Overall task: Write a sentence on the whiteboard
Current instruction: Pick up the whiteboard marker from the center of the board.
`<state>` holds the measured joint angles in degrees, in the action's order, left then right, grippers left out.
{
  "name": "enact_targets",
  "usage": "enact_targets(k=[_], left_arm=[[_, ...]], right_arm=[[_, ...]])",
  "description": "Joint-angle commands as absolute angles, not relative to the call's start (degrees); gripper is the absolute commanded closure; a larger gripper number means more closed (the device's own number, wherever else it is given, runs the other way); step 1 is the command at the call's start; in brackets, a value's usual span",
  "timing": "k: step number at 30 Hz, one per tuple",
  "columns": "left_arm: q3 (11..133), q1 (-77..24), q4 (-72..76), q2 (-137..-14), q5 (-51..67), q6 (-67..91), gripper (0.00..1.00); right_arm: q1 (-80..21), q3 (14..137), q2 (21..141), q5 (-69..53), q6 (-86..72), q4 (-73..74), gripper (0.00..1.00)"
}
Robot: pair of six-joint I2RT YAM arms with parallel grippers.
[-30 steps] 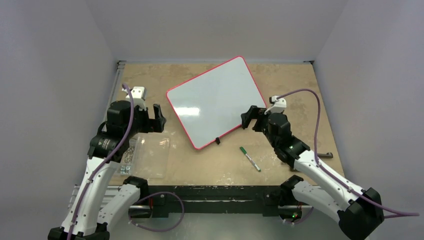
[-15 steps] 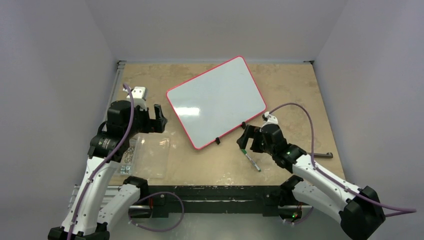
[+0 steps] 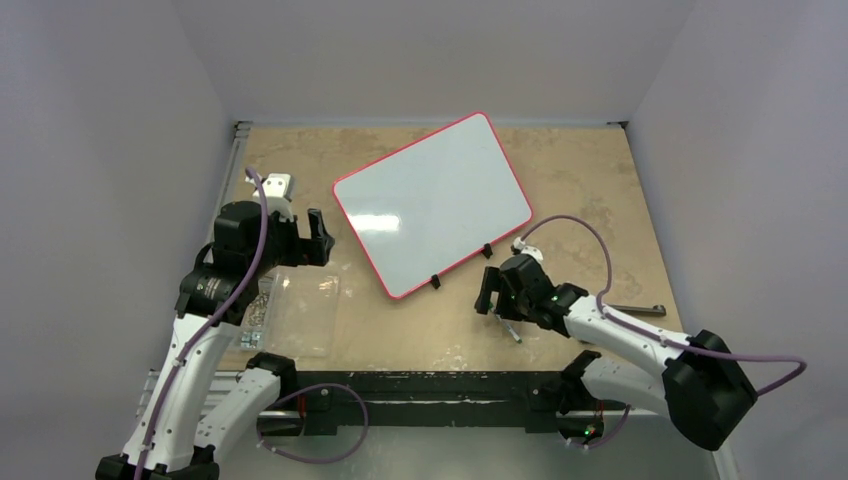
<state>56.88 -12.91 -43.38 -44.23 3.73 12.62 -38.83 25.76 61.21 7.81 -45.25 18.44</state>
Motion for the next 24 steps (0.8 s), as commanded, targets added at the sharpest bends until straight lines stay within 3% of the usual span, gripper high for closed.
enact_targets(k=[1,3,8,19,24], left_arm=[[58.0,-13.0,-42.1,-43.5,3.6,11.9,0.00],[58.0,-13.0,-42.3,-43.2,3.4,11.9,0.00],[58.0,-13.0,-42.3,-42.6,3.2,11.9,0.00],[58.0,-13.0,-42.4,-41.7,3.1,11.9,0.00],[57.9,-13.0,-42.4,-41.7,3.3,11.9,0.00]], right_arm=[[-40.1,27.0,64.8,10.6,-46.1,17.8,0.19],[-40.6,27.9,67.9,11.2,-45.9,17.4,0.24],[-42.9,30.0,74.2,12.6,-44.9,17.7,0.54],[-47.5,34.0,80.3,16.2,-45.6,19.8,0.96],[-48.9,36.1,79.2,17.3,-42.4,20.0,1.00]])
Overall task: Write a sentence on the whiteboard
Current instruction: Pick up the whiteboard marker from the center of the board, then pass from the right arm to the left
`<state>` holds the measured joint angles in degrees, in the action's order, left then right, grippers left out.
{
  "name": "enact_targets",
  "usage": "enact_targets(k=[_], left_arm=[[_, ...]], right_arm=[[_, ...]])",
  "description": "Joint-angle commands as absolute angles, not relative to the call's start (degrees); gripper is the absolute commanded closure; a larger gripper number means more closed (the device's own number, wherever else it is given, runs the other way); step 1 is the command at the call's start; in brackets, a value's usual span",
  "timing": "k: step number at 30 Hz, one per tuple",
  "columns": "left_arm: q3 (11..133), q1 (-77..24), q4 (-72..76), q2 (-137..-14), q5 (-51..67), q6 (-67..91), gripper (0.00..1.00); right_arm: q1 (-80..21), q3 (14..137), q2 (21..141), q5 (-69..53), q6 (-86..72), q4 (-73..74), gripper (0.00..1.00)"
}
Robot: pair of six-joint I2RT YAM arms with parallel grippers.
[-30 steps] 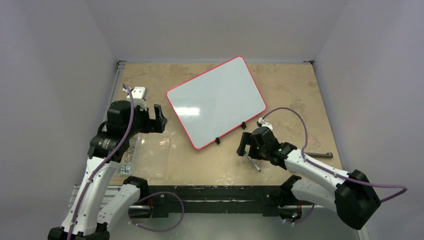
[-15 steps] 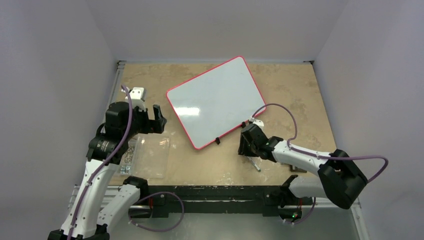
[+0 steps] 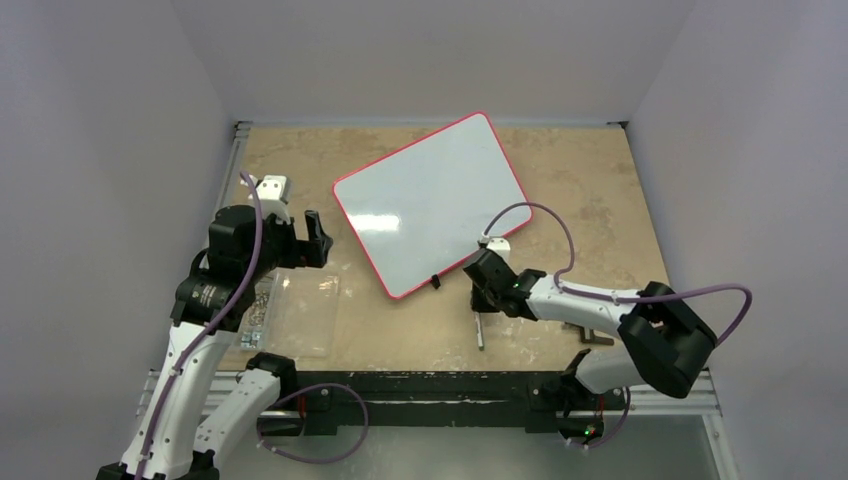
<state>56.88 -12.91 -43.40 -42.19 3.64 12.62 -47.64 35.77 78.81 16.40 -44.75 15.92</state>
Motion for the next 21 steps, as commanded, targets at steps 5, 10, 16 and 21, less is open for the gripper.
enact_targets(k=[5,10,16,21], left_arm=[[57.3,-13.0,-40.5,-41.8,9.4,11.7,0.00],[57.1,-13.0,-38.0,-43.3,22.5,12.4,0.00],[57.1,-13.0,-33.3,-45.8,31.5,19.7,0.05],[54.3,-15.7,-23.5,-50.4,35.8,32.5,0.13]], right_arm=[[-49.0,36.7,69.5,14.7,-38.9,19.5,1.00],[-49.0,38.2,61.2,8.4,-35.9,16.3,1.00],[-49.0,41.3,57.7,1.4,-30.6,6.9,1.00],[-49.0,43.4,56.7,-2.2,-25.7,-1.5,1.00]])
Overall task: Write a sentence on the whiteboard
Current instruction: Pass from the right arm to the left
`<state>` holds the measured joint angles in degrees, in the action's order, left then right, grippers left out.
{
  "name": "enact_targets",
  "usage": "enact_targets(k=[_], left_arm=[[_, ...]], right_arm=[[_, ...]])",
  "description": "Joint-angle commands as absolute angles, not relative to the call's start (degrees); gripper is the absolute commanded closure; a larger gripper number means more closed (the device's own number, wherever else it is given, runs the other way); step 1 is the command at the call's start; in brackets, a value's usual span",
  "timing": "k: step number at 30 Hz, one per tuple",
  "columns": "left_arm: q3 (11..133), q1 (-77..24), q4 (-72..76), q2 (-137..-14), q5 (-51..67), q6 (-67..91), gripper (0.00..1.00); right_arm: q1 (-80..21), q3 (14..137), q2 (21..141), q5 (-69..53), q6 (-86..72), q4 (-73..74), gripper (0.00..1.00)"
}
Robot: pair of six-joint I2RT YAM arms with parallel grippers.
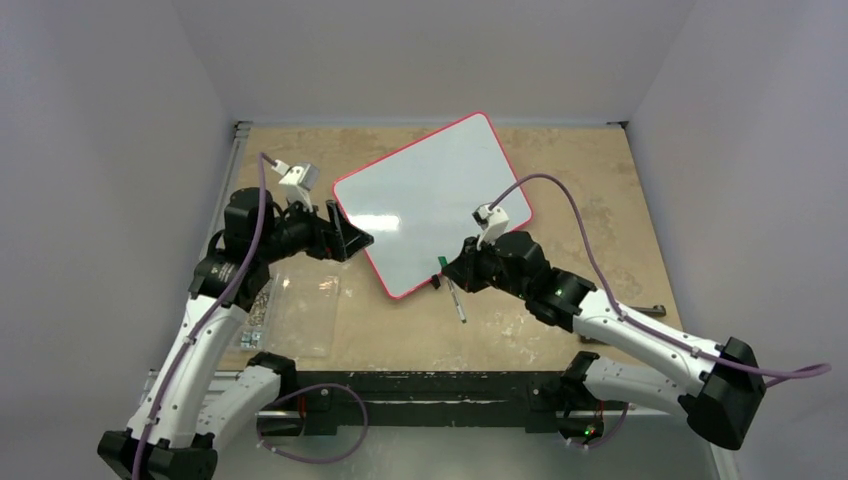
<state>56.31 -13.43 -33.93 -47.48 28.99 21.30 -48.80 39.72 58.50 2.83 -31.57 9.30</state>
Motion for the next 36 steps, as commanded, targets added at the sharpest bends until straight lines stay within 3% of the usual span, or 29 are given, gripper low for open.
enact_targets(k=[1,8,22,27,28,30,36], left_arm=[[53.8,-16.7,-21.3,-51.8,36.2,34.5,0.14],[55.4,-25.7,-13.8,-58.9,33.6,40.8,0.24],[57.0,-32.0,-6.5,-65.9,30.8,46.9,0.44],[57.1,-32.8,-5.2,-67.1,30.2,48.1,0.62],[57.1,-32.8,-5.2,-67.3,30.1,48.2,0.71],[57.1,-33.0,-5.2,-67.6,29.9,48.7,0.99],[56.4,-33.0,-4.7,-66.0,27.3,50.2,1.00]], right_arm=[[-49.0,43.9,56.9,-2.8,-24.9,-2.8,1.00],[-49.0,48.3,59.6,-8.3,-20.4,-7.0,1.00],[-49.0,47.5,57.9,-9.6,-19.8,-8.7,1.00],[-49.0,47.8,58.3,-10.4,-19.5,-8.7,1.00],[-49.0,47.7,58.3,-10.3,-19.4,-8.7,1.00],[-49.0,47.6,58.1,-9.7,-19.5,-8.8,1.00],[-49.0,48.1,57.9,-6.3,-19.7,-7.7,1.00]])
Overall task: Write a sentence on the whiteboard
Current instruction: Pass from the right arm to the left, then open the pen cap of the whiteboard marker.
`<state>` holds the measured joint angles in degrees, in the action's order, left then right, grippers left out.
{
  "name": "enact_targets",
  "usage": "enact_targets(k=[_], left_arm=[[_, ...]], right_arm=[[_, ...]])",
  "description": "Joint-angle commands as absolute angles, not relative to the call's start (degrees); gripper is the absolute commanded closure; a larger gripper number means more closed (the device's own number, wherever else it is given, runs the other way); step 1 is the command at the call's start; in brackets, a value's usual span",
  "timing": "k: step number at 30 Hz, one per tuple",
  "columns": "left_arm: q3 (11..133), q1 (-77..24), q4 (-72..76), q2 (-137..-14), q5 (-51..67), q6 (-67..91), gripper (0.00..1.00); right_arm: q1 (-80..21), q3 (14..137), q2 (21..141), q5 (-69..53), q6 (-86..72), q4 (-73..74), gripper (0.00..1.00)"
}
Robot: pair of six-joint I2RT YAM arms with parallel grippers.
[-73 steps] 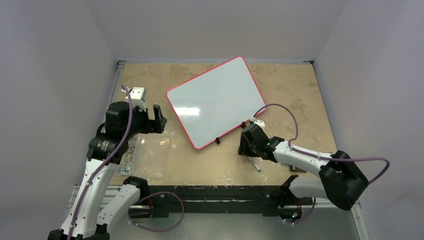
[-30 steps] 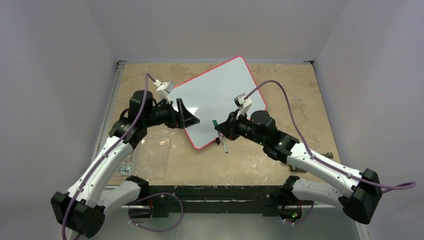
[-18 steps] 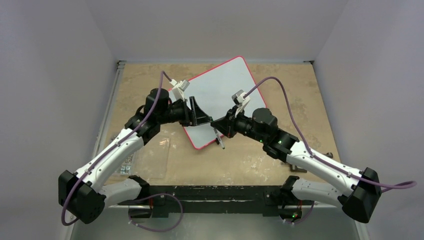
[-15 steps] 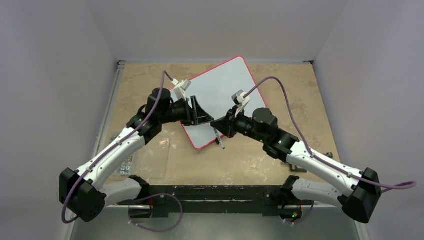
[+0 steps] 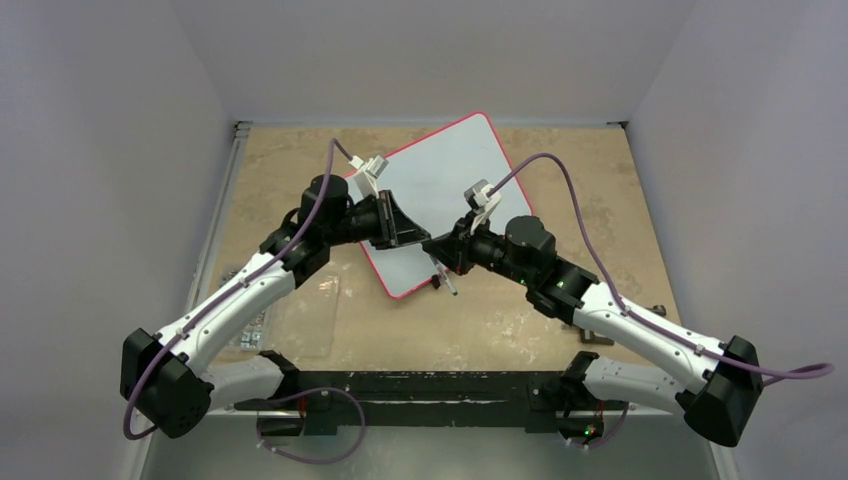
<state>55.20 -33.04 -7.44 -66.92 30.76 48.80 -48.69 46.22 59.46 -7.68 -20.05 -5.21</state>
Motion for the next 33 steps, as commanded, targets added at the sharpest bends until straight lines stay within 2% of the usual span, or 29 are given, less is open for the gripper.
enact_targets(k=[1,4,5,7,10,18,28,31,33], left_arm=[[56.4,-33.0,-4.7,-65.3,26.8,50.3,1.00],[56.5,-33.0,-5.4,-63.2,23.3,50.1,1.00],[56.6,-32.9,-5.6,-62.4,21.8,50.1,1.00],[56.9,-32.9,-5.5,-60.7,19.3,49.9,1.00],[57.7,-32.8,-4.7,-58.0,16.6,49.4,1.00],[59.4,-31.6,2.9,-53.0,11.7,54.5,1.00],[59.7,-31.4,14.6,-52.2,11.8,62.3,1.00],[59.3,-31.4,18.0,-52.6,12.8,64.0,1.00],[58.7,-31.4,21.1,-53.0,13.3,65.7,1.00]], right_arm=[[-49.0,48.3,57.8,-4.7,-20.0,-7.1,0.97],[-49.0,48.8,56.2,1.0,-21.5,-5.5,0.36],[-49.0,48.4,55.3,1.2,-22.5,-5.8,0.24],[-49.0,47.9,53.4,2.8,-24.0,-6.0,0.13],[-49.0,47.8,51.0,3.2,-24.6,-6.2,0.10],[-48.1,44.8,46.5,-2.1,-28.3,-16.2,0.12],[-45.0,45.6,50.9,-13.8,-36.4,-33.8,0.18],[-43.6,45.7,53.4,-17.5,-40.5,-40.5,0.23],[-42.8,46.1,55.4,-19.1,-42.4,-43.6,0.31]])
